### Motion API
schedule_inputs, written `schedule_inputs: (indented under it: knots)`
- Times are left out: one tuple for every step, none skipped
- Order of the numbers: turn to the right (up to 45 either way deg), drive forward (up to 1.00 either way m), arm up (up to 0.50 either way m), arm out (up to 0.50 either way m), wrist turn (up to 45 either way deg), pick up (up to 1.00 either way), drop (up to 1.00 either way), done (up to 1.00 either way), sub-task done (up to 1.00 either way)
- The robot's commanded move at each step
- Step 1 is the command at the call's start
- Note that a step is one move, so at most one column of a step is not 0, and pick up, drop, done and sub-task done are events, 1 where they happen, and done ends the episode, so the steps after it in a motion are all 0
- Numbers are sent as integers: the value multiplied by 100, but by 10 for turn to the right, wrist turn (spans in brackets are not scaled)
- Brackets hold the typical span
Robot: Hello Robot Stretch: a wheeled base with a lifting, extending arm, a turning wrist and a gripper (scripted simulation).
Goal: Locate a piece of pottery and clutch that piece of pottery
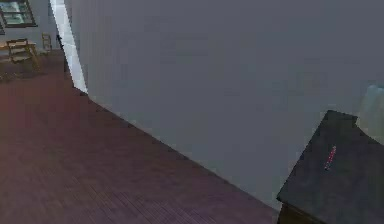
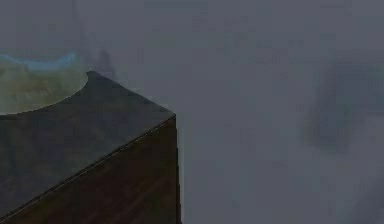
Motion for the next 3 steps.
schedule_inputs:
  knots:
    - [-330,0,0,0,0,0,0,0,0]
    - [450,0,0,0,0,0,0,0,0]
    - [450,0,0,0,0,0,0,0,0]
